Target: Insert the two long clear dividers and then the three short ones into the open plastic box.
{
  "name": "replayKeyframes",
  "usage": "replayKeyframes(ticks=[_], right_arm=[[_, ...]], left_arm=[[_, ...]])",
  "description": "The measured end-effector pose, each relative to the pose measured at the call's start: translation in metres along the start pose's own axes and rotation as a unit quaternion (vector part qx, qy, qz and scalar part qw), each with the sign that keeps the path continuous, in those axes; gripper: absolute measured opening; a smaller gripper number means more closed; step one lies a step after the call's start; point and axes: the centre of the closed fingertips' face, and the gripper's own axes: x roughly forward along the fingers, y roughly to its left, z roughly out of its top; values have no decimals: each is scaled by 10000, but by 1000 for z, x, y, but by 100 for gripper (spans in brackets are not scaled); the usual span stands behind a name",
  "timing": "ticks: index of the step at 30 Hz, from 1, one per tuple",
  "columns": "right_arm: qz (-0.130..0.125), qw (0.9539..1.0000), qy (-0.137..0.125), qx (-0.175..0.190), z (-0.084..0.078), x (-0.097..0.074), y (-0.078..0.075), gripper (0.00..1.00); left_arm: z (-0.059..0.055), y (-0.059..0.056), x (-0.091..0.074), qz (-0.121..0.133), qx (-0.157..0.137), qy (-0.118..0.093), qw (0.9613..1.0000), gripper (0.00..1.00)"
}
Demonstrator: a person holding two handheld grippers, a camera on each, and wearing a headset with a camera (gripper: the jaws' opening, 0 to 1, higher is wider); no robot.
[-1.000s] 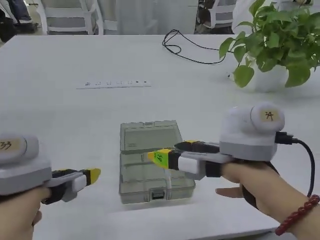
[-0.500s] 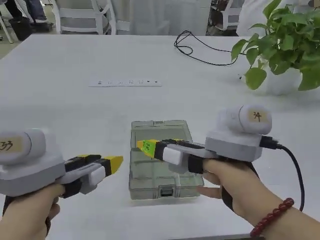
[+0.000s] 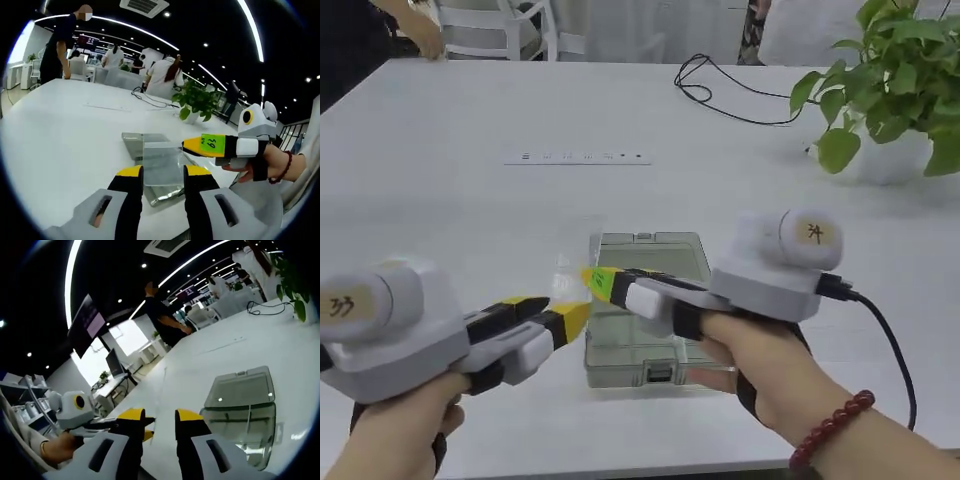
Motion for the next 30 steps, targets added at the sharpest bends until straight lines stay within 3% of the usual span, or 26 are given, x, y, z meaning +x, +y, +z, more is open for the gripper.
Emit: replayKeyframes(ticks=[17, 26, 30], right_arm=[[-52, 9988, -142, 472, 3, 10, -2, 8], [-141, 9985, -145, 506, 4, 11, -5, 7], [-192, 9983, -100, 548, 2, 11, -6, 7]], left_arm=[[1, -15, 5, -194, -106, -31, 9998, 30], [0, -14, 8, -101, -117, 46, 9999, 30], [-2, -14, 9, 18, -255, 151, 9996, 30]])
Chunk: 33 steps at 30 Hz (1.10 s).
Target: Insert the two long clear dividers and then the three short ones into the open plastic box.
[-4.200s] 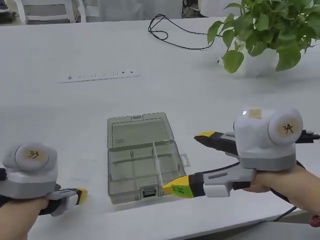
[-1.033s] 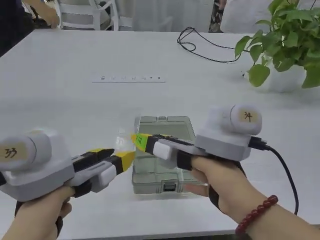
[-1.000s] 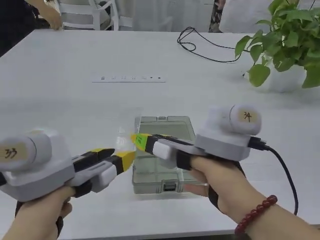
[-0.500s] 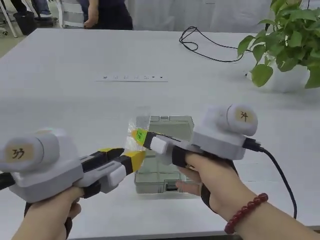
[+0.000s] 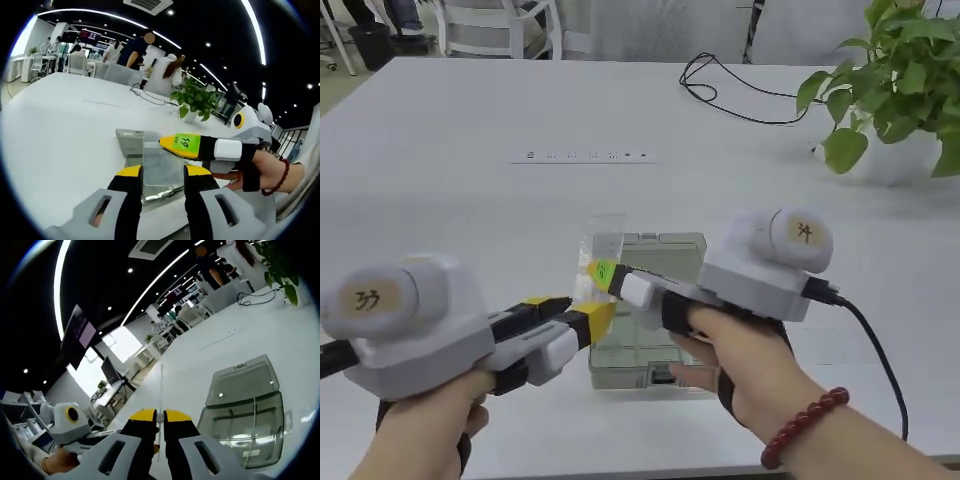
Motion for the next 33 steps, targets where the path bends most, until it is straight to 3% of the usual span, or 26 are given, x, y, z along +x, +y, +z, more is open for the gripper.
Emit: replayKeyframes(ticks=[4, 8, 12, 14, 16, 21, 24, 28, 33], right_arm=[[-33, 10000, 14, 24, 0, 0, -2, 7], [-113, 9999, 63, -31, 0, -1, -6, 7], [-226, 9996, 155, 31, 1, -2, -12, 7], [-376, 9980, 420, 277, -5, -6, -17, 7], [-508, 9972, 490, 251, -4, -7, -24, 7], [-956, 9903, 833, 566, -8, -14, -41, 6], [-1260, 9836, 1085, 695, -12, -19, -53, 6], [-1428, 9793, 1212, 765, -13, -22, -61, 6], [-1725, 9686, 1538, 922, -18, -26, -71, 6]], left_arm=[[0, -1, 0, 59, 8, 24, 10000, 32], [-1, -3, 0, 44, 186, 68, 9998, 41], [-4, -4, -1, 29, 587, 218, 9980, 46], [-6, -1, -3, 146, 868, 283, 9957, 51], [-6, -1, -4, 168, 1064, 293, 9938, 55], [-9, -3, -6, 140, 1528, 368, 9875, 64], [-9, -5, -6, 67, 1668, 366, 9853, 70], [-8, -8, -6, -23, 1794, 345, 9832, 79], [-8, -10, -4, -163, 1905, 357, 9809, 87]])
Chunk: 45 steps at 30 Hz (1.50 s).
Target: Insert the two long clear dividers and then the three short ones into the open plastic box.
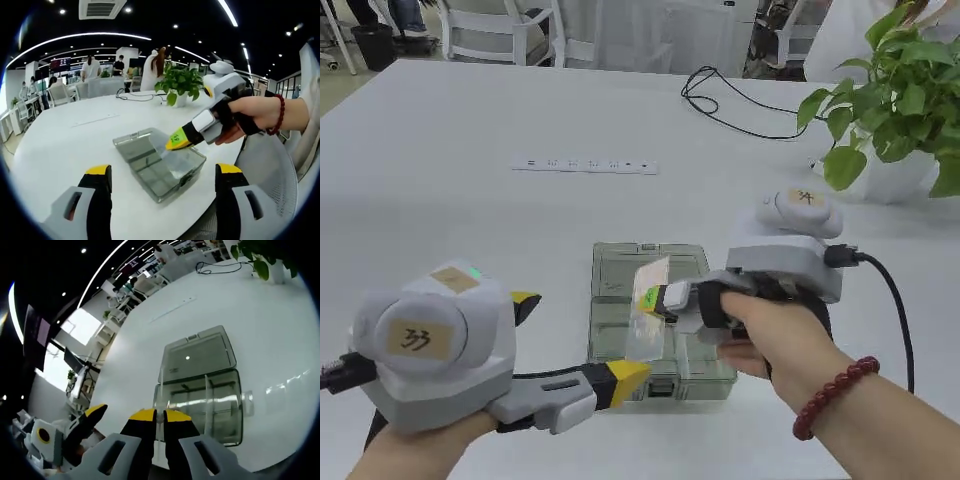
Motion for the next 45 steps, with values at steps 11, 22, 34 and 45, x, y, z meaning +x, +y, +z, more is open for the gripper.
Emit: replayKeyframes(ticks=[11, 22, 34, 45], right_arm=[[-369, 9974, 578, 234, -4, 6, -11, 6], [-628, 9925, 1006, 292, -17, 10, -13, 6], [-846, 9868, 1362, 209, -17, 19, -19, 6], [-932, 9835, 1534, 203, -15, 29, -28, 6]], left_arm=[[-3, -5, 5, -189, 323, 40, 9993, 98], [-6, -6, 7, -249, 580, 107, 9979, 100], [-8, -2, 8, -227, 452, 71, 9987, 100], [-11, 0, 7, -203, 404, 110, 9989, 100]])
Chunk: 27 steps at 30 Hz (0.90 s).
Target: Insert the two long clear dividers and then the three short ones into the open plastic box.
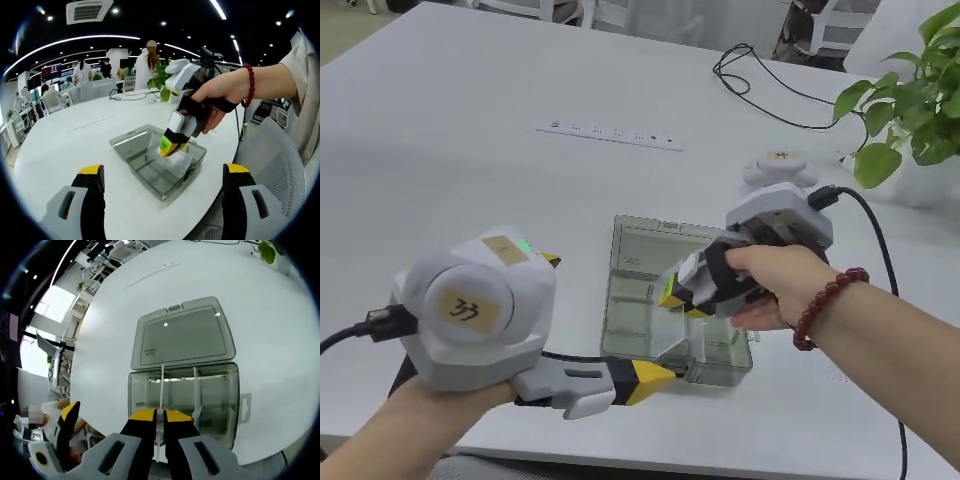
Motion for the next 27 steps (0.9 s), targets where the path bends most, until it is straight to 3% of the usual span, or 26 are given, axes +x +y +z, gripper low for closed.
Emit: replayKeyframes(ticks=[6, 19, 27], right_arm=[[-18, 10000, 43, -4, -7, 1, 3, 6], [-54, 9999, 144, -37, -1, 9, -1, 6], [-201, 9992, 222, -262, 4, 11, -1, 6]], left_arm=[[-2, 3, -1, 21, -21, 28, 10000, 100], [-4, 9, -3, 72, -35, 81, 9999, 99], [-5, 10, -3, 75, -57, 94, 9999, 98]])
